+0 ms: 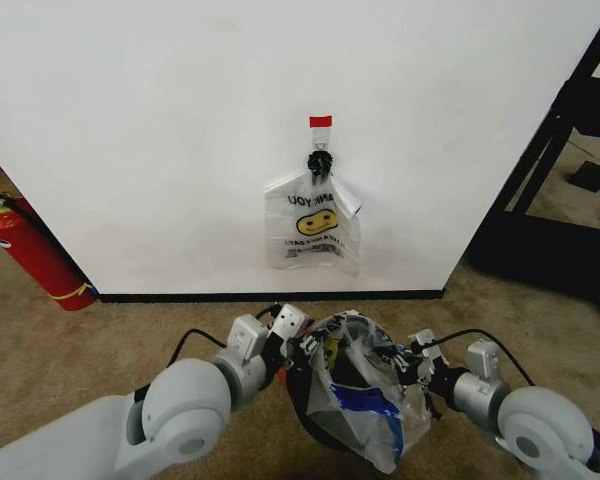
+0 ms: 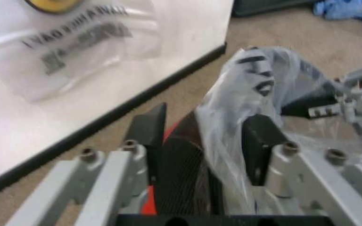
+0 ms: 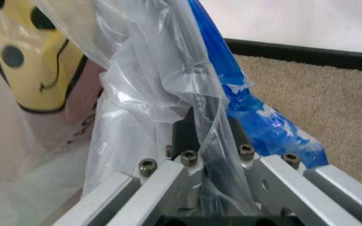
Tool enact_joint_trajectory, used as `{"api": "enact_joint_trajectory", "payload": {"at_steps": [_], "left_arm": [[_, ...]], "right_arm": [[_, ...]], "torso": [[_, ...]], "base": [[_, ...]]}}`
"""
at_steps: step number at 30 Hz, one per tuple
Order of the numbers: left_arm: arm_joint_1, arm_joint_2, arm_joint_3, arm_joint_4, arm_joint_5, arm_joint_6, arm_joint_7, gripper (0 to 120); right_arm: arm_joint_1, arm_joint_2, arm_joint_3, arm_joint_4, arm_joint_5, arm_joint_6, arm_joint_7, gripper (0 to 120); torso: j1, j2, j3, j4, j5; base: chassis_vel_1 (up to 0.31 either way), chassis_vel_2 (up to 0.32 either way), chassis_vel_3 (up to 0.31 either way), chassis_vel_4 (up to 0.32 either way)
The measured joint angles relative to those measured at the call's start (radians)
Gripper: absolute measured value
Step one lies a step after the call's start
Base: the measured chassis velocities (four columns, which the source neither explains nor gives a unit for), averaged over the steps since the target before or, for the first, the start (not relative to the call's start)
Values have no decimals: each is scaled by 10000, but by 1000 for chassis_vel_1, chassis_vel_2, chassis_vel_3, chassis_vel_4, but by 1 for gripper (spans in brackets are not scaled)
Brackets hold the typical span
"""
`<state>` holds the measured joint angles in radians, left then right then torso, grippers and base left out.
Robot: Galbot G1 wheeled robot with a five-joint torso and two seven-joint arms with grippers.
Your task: Pick up the garbage bag from the wall and place it over the trash bin.
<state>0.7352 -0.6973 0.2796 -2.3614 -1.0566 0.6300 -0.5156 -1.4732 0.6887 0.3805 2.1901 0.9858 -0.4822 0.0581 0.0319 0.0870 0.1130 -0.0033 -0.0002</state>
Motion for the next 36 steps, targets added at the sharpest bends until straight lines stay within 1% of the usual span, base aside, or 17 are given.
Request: {"api": "enact_joint_trajectory", "payload": {"at_steps": [1,2,3,4,5,10,11,13,15,18,20,21,26,27,28,31,36], "left_arm": [[12,18,-72,-13,-7,0,1,44],[44,71,-310,-36,-13,-2,-10,51],[61,93,-418,-36,-17,-7,-19,52],[110,105,-575,-35,-34,-27,-35,57],[110,105,-575,-35,-34,-27,-35,57],[353,9,-1038,-11,-94,-497,-365,79],[398,4,-1140,-51,-172,-525,-363,86],[419,5,-1185,-71,-200,-528,-357,89],[479,-1,-1289,-112,-253,-542,-353,97],[670,-116,-1472,-223,-373,-569,-487,100],[981,-293,-1618,-407,-506,-574,-948,100],[981,-293,-1618,-407,-506,-574,-948,100],[1654,-930,-2218,-699,-1055,-455,-1685,100],[1766,-1066,-2328,-745,-1179,-419,-1782,100],[1766,-1066,-2328,-745,-1179,-419,-1782,100],[1937,-1237,-2383,-768,-1284,-418,-1826,100],[2537,-1301,-2227,-1008,-1227,-628,-1427,100]], "right_arm": [[5,46,-1,-20,0,3,25,0],[14,202,-5,-91,-2,8,119,0],[15,270,-9,-117,-2,6,161,0],[24,414,-11,-183,-2,6,253,0],[24,414,-11,-183,-2,6,253,0],[-3,1171,30,-432,34,7,591,0],[-28,1381,79,-476,59,10,658,0],[-36,1480,108,-498,68,13,697,0],[-45,1708,164,-527,112,17,850,0],[-33,2103,273,-543,150,53,1136,0],[-27,2570,371,-576,123,90,1522,0],[-27,2570,371,-576,123,90,1522,0],[-21,3441,544,-724,-210,145,2424,0],[16,3683,556,-755,-273,215,2881,0],[16,3683,556,-755,-273,215,2881,0],[154,4233,528,-761,-292,416,3978,0],[241,4906,290,-631,194,526,5285,0]], "torso": [[0,0,0,0,0],[0,0,-1,4,2],[-1,0,0,3,3],[0,-1,0,2,1],[0,-1,0,2,1],[0,-1,0,0,-1],[0,0,0,0,2],[0,0,0,1,1],[0,0,0,2,0],[0,0,0,1,0],[0,0,0,3,1],[0,0,0,3,1],[0,0,0,1,-2],[0,0,0,2,1],[0,0,0,2,1],[0,0,0,-2,-2],[0,0,0,5,0]], "base": [[0,0,0,0],[0,0,0,0],[0,0,0,0],[0,0,0,0],[0,0,0,0],[0,0,0,0],[0,0,0,0],[0,0,0,0],[0,0,0,0],[0,0,0,0],[0,0,0,0],[0,0,0,0],[0,0,0,0],[0,0,0,0],[0,0,0,0],[0,0,0,0],[0,0,0,0]]}}
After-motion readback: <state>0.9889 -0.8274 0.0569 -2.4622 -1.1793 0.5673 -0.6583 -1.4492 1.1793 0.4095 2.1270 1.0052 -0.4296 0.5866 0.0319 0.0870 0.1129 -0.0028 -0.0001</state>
